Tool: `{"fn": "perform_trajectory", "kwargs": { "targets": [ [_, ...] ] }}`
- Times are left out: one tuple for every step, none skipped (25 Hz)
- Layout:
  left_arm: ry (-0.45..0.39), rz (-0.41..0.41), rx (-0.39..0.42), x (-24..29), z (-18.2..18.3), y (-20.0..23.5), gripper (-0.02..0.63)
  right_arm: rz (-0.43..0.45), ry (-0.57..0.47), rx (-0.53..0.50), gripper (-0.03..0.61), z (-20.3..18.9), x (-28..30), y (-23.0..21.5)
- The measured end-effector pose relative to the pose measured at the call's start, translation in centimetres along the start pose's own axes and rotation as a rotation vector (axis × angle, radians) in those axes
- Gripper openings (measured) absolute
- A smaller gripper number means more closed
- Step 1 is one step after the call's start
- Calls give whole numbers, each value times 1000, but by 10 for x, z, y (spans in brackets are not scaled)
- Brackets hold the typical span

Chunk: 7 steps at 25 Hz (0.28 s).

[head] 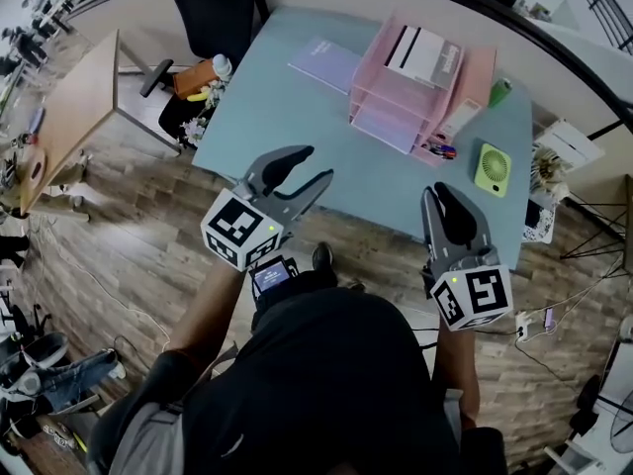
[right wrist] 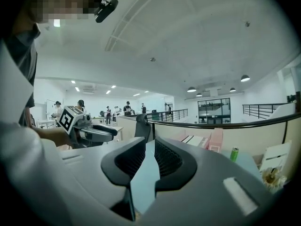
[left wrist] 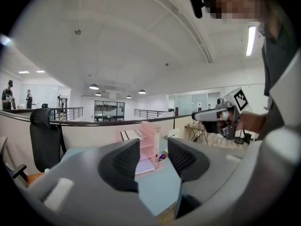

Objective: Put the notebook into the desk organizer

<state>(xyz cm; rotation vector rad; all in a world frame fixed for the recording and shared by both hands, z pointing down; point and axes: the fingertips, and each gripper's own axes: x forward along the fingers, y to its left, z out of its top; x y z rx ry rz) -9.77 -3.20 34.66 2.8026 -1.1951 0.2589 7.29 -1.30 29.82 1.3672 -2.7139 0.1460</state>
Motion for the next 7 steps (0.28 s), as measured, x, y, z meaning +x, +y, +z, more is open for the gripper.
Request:
{"fn": "perform_trajectory", "kwargs": {
  "targets": [
    [1,1,-5,-2,-1,-4,238,-3,-3,3,63,-2,-4,-2],
    [2,2,-12,-5,-2,-7,238,-5,-4,6,63,-3,-8,-2],
    [3,2,-22,-7,-3,-10,238,-7,-2,9,62,-4,-11,-2],
    [4,2,-30,-10,-5,-13,238,-9,1,11,61,-4,-15,-1],
    [5,2,-38,-12,-6,-16,238,-11,4,12,61,-3,-18,-1],
    [7,2,-45,-14,-7,-20,238,-12,8,13,61,-3,-21,0],
    [8,1,-51,-16,-8,-23,238,-14,11,15,61,-3,-24,1]
  ]
}}
